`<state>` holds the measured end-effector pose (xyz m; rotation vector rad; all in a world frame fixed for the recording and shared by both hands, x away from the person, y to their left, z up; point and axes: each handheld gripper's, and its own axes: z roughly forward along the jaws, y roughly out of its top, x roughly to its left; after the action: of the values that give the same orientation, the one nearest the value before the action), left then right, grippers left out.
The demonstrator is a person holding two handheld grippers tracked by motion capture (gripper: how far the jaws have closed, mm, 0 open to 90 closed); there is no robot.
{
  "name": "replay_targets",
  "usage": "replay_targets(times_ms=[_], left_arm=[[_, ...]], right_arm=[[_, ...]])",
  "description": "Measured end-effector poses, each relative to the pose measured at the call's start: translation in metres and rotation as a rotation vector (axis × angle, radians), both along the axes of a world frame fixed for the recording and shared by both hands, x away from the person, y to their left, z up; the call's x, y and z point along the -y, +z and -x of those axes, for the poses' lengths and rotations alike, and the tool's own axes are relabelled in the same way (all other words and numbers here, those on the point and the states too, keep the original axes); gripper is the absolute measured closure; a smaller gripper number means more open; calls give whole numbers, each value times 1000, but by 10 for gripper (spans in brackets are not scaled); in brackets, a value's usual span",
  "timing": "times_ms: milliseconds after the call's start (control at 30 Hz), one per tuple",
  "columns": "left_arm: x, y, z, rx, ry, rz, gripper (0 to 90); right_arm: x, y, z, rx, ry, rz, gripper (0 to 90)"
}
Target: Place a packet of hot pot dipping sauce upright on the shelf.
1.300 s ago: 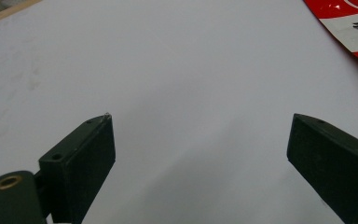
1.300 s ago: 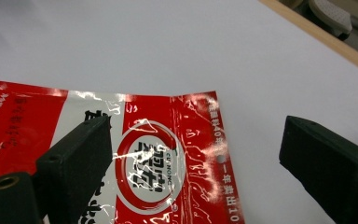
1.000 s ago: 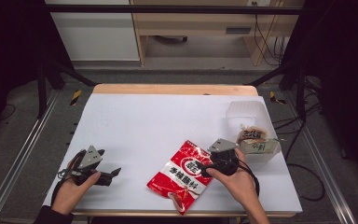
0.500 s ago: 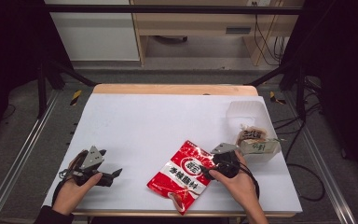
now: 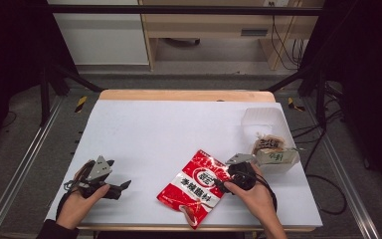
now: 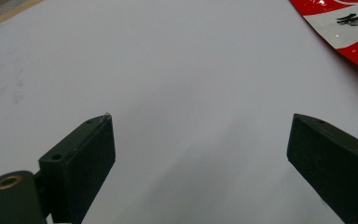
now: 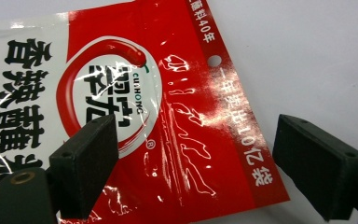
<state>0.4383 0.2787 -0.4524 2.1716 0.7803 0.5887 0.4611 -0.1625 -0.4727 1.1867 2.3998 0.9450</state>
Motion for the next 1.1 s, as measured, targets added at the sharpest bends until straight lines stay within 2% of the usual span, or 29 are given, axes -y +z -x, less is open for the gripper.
replay_targets(times_ms=[200, 400, 467, 567, 700, 800, 867, 1000, 1100], left_arm=[[0, 0, 0, -2, -1, 1, 75], [0, 0, 0, -2, -4, -1, 75], [0, 0, 0, -2, -4, -2, 75], [0, 0, 0, -2, -5, -3, 75], [0, 0, 0, -2, -5, -6, 75], [0, 0, 0, -2, -7, -8, 75], [0, 0, 0, -3, -7, -9, 75], [1, 0, 0, -2, -10, -9, 75], [1, -1, -1, -3, -8, -9, 75]], right_arm=[[1, 0, 2, -17, 4, -19, 170], [2, 5, 6, -10, 15, -41, 196], [1, 8, 9, 0, 8, -58, 209], [1, 14, 13, 17, 26, -85, 240], [-1, 20, 21, 10, 52, -131, 277], [-1, 20, 25, 11, 60, -98, 330], [0, 17, 25, -4, 54, -82, 384], [4, 12, 22, -11, 52, -56, 534], [6, 10, 21, 12, 51, -19, 637]])
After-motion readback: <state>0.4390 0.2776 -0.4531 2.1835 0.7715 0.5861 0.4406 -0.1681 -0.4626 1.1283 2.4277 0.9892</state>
